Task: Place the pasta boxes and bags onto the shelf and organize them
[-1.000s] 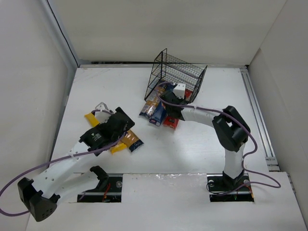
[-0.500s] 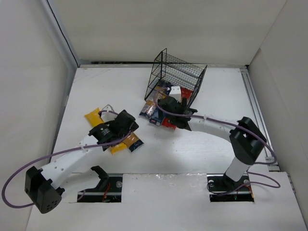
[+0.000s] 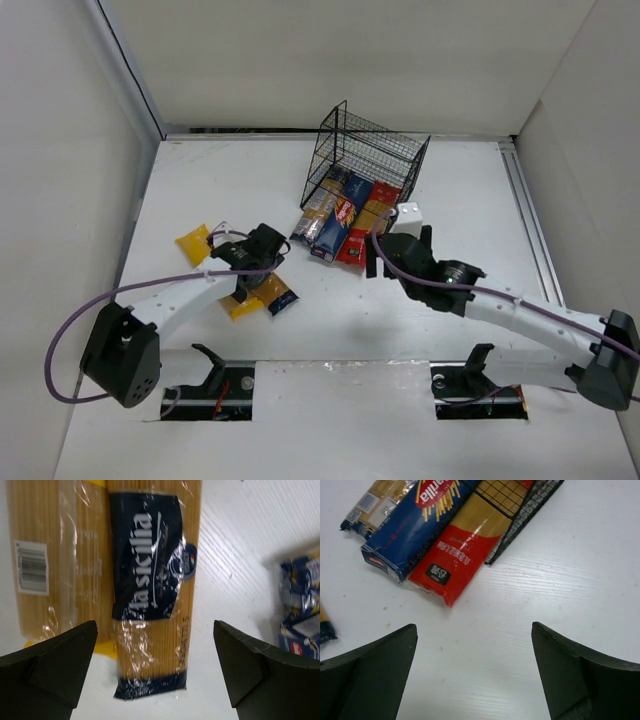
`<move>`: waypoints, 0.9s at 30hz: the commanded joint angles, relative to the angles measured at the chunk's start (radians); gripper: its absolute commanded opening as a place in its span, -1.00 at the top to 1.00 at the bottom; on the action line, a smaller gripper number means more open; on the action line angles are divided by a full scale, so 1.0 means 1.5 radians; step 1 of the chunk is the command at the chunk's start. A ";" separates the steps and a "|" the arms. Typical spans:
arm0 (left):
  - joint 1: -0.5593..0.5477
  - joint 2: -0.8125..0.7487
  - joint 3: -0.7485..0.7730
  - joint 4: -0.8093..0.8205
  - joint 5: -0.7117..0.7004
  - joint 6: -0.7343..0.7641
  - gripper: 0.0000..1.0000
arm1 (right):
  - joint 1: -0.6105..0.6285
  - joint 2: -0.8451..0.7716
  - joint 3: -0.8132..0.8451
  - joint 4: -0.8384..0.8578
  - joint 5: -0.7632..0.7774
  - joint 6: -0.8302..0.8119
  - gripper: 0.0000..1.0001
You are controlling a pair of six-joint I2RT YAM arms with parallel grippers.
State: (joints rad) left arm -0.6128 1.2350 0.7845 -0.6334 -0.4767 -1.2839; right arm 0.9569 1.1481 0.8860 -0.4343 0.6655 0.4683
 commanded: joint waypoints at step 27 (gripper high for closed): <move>0.068 0.204 -0.009 0.195 0.049 0.179 1.00 | 0.000 -0.222 -0.071 -0.126 0.095 0.018 -1.00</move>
State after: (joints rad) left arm -0.4957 1.5112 0.8154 -0.3794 -0.4782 -1.0386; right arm 0.9569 0.8589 0.7837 -0.5999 0.7528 0.4717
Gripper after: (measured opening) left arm 0.186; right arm 0.998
